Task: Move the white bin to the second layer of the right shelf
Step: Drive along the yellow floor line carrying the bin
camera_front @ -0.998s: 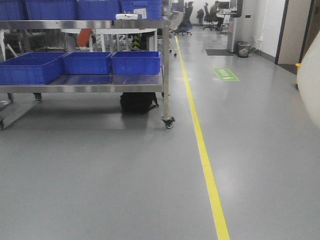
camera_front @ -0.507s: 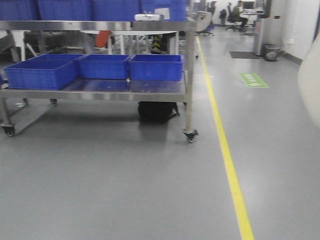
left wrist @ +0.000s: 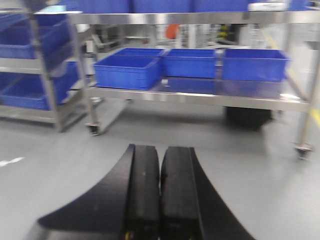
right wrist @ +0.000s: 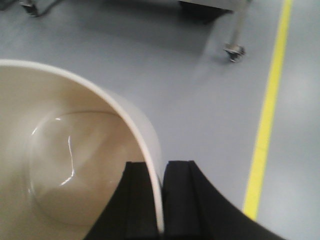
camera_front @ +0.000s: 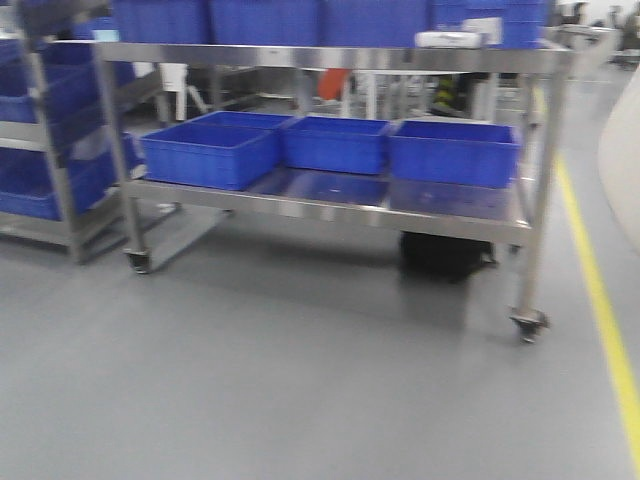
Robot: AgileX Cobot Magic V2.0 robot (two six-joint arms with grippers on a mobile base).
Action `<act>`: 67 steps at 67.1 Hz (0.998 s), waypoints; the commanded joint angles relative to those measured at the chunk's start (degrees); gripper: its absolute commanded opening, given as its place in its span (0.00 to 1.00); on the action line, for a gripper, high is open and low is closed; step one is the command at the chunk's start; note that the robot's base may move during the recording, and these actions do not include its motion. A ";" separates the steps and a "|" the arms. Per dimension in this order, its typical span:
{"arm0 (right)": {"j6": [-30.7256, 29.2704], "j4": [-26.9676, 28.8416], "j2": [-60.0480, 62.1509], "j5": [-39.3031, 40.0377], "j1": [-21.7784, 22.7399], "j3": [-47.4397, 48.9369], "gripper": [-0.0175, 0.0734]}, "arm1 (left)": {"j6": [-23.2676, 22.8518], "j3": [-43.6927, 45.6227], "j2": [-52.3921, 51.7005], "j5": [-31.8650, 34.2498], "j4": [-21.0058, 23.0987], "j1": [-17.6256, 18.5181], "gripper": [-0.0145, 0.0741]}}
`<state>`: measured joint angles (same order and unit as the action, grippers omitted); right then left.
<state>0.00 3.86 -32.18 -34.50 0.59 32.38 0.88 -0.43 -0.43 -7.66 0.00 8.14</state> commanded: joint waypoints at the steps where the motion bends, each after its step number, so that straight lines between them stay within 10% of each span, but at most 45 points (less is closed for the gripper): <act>1: 0.00 0.33 0.00 5.06 0.33 1.88 0.29 | -0.17 -2.11 -0.87 4.92 0.00 0.19 0.26; 67: 0.00 0.33 0.00 5.06 0.33 1.88 0.29 | -0.17 -2.11 -0.87 4.92 0.00 0.19 0.26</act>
<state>0.00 3.86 -32.18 -34.50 0.59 32.38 0.88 -0.43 -0.43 -7.66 0.00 8.14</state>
